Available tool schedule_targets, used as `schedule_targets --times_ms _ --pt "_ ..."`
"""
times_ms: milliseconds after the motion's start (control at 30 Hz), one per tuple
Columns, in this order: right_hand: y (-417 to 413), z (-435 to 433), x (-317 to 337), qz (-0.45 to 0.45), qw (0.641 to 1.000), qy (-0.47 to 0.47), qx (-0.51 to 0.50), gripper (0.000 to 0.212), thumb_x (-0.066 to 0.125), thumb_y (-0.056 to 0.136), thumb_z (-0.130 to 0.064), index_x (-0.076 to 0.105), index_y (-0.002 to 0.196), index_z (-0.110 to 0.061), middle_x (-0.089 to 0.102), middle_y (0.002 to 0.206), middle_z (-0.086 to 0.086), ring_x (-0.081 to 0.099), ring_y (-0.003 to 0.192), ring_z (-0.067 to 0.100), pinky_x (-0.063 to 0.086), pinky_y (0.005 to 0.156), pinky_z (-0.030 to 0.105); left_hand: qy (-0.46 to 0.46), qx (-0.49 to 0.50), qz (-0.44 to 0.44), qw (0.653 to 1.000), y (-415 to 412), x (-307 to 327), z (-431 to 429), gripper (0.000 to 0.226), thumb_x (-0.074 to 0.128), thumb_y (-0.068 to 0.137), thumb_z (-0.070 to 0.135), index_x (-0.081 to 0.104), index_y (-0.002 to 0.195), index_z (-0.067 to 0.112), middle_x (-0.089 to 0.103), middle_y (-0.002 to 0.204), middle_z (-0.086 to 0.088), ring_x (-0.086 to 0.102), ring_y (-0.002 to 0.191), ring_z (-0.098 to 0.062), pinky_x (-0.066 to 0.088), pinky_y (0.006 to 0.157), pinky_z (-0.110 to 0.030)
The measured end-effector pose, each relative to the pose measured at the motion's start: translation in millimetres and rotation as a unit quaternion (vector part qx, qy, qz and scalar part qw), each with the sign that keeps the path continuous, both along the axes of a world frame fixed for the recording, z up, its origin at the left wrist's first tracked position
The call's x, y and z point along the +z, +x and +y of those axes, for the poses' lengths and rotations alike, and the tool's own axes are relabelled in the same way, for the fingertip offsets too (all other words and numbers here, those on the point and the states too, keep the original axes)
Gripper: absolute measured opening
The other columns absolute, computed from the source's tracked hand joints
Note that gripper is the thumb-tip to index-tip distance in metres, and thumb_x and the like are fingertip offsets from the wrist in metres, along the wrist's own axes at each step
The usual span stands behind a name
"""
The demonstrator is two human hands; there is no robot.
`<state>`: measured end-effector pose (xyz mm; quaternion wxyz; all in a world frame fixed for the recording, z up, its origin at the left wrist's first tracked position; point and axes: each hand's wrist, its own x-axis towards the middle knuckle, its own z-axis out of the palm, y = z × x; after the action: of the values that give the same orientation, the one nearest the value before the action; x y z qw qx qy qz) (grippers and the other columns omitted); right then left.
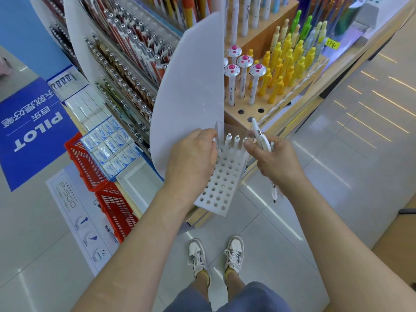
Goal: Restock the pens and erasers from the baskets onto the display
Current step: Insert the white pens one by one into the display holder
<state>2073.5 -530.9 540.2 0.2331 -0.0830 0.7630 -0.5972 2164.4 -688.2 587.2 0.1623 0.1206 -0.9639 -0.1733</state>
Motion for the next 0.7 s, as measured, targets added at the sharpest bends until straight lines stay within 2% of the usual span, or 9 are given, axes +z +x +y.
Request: schedule_targets --times_ms 133,267,533,700 --pt "-1 3 0 -0.002 1.0 -0.001 0.012 0.046 0.068 0.087 -0.037 0.058 0.102 0.006 0.033 0.064 0.011 0.03 0.055 0.025 0.032 0.054 0.036 -0.002 0.001 0.007 1.0 1 -1 0 0.008 0.055 0.09 0.008 0.063 0.089 0.007 0.061 0.075 -0.006 0.056 0.063 -0.026 0.043 0.053 -0.034" --pt "-2 5 1 -0.007 1.0 -0.01 0.019 0.055 0.069 0.086 -0.04 0.055 0.104 0.01 0.033 0.064 0.011 0.028 0.056 0.026 0.03 0.054 0.036 -0.018 0.003 0.01 1.0 -1 -2 1 0.006 0.06 0.085 0.003 0.064 0.088 0.006 0.06 0.073 -0.007 0.056 0.06 -0.027 0.037 0.051 -0.029" --pt "-4 6 1 -0.028 0.999 -0.015 0.022 0.059 0.071 0.083 -0.042 0.055 0.105 0.01 0.032 0.065 0.011 0.027 0.056 0.026 0.029 0.055 0.036 -0.023 -0.009 -0.01 1.0 -8 -2 3 0.014 0.058 0.086 0.002 0.064 0.098 0.004 0.063 0.082 -0.011 0.06 0.067 -0.033 0.049 0.054 -0.039" --pt "-3 6 1 -0.041 0.999 -0.025 0.02 0.058 0.073 0.08 -0.044 0.058 0.104 0.007 0.031 0.066 0.011 0.026 0.057 0.028 0.029 0.054 0.036 -0.057 -0.017 -0.054 0.997 -17 1 2 0.024 0.063 0.08 -0.005 0.062 0.102 0.005 0.061 0.089 -0.01 0.06 0.069 -0.031 0.04 0.054 -0.033"
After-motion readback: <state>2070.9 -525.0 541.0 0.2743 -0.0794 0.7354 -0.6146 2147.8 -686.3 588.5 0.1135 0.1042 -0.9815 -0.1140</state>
